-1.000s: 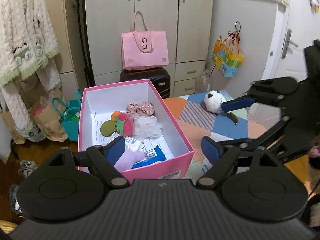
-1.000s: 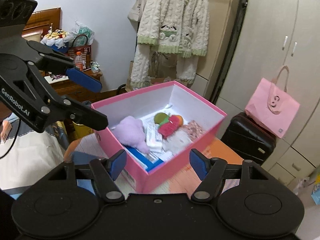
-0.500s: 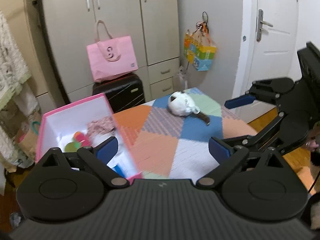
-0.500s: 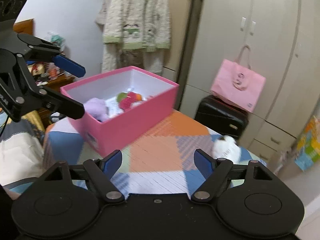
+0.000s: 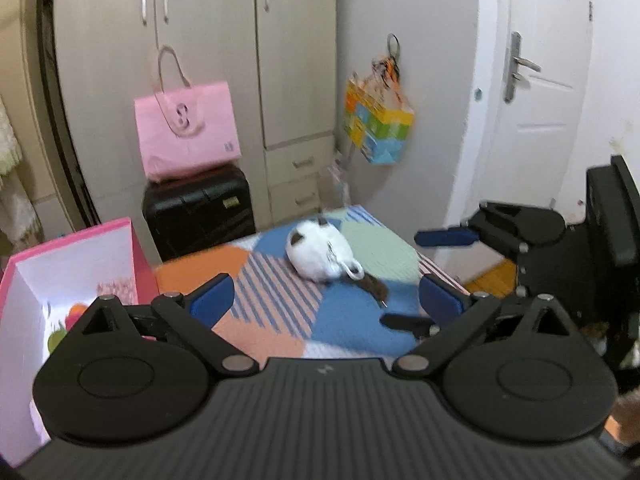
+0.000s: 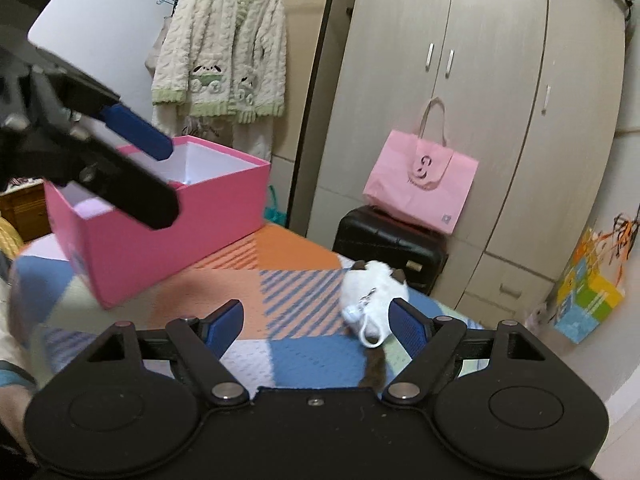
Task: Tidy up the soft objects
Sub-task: 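Move both grippers back to the quilt toward the white cat plush, then grasp the white cat plush with both grippers from its two sides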
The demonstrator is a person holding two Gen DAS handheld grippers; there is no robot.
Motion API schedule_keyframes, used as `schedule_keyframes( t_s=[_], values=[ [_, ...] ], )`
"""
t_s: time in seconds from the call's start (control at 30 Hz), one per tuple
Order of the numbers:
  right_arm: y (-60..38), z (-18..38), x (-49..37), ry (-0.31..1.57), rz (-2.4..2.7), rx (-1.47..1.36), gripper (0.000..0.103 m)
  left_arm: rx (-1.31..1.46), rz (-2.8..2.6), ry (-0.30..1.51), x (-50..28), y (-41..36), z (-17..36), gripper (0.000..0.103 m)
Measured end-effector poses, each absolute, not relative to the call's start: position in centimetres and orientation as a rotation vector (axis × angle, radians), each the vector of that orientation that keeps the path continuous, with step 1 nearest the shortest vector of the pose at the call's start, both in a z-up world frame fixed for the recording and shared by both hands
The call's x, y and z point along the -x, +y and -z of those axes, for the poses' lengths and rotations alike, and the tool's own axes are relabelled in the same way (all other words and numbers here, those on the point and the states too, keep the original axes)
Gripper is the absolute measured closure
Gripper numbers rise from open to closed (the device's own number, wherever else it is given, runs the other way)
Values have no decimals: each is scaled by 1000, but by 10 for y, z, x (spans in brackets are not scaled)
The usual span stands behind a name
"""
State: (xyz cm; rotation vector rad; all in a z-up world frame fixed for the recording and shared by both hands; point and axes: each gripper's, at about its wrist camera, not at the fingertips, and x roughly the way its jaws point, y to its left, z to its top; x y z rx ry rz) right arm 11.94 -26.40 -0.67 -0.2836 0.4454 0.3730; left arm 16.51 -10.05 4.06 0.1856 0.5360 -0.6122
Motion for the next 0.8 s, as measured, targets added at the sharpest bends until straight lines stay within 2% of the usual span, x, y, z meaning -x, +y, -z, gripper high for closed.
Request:
schedule_keyframes(
  t_s=[0.43,0.6,0.8],
  values=[
    [-294,37,-167,376,-400,178,20,15,608,584,-222,-128,10,6],
    [-302,51,-200,504,-412,146,20,76,594,590,-245,-143,30,6],
    [-305,69,-235,589,-415,134,20,143,582,701,-283,-166,52,10]
  ],
)
